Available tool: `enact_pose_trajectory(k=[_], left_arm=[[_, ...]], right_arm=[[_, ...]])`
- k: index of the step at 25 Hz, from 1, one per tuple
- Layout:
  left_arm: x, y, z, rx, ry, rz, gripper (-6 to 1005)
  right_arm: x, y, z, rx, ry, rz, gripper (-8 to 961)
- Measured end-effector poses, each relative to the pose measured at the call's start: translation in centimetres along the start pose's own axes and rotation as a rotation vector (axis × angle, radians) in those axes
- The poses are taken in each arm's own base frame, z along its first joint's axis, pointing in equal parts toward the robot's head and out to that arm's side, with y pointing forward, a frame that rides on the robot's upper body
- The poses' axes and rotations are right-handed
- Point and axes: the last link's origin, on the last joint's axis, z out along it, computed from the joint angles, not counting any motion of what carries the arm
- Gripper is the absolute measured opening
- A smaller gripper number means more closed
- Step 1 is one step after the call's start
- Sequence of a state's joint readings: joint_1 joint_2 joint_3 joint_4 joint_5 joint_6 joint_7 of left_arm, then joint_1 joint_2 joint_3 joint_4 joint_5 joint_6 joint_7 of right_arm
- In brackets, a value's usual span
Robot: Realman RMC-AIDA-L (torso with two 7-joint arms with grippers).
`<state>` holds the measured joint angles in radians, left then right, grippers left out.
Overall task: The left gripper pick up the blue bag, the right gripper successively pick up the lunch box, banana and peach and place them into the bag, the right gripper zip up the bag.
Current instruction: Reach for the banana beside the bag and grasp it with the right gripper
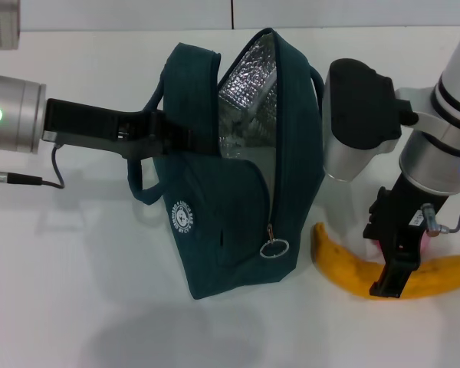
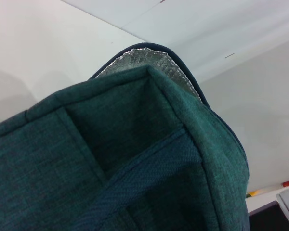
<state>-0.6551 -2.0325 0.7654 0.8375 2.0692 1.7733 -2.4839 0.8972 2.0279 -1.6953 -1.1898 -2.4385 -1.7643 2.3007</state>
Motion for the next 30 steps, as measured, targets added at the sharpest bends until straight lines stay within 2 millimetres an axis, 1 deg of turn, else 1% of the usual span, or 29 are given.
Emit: enact_pose_trajectory(k=[10,15,26,30], left_arm=[[0.0,0.0,0.0,0.0,0.001,0.001,56],[0.0,0.0,0.0,0.001,0.002,0.003,56],[0.0,0.0,0.1,0.001,0.002,0.012,56],[0.0,0.0,0.1,0.001,0.002,0.012,56]], right_arm=[[-0.2,0.1,1.3,-0.012,0.029,0.001,856],[-0.4,0.1,1.5,-0.011,0.036,-0.002,838],[-0.6,0.3,2.0,-0.028,0.045,0.003,708],[-0.7,0.4,2.4,-0.042,0.055,-0.002,595]])
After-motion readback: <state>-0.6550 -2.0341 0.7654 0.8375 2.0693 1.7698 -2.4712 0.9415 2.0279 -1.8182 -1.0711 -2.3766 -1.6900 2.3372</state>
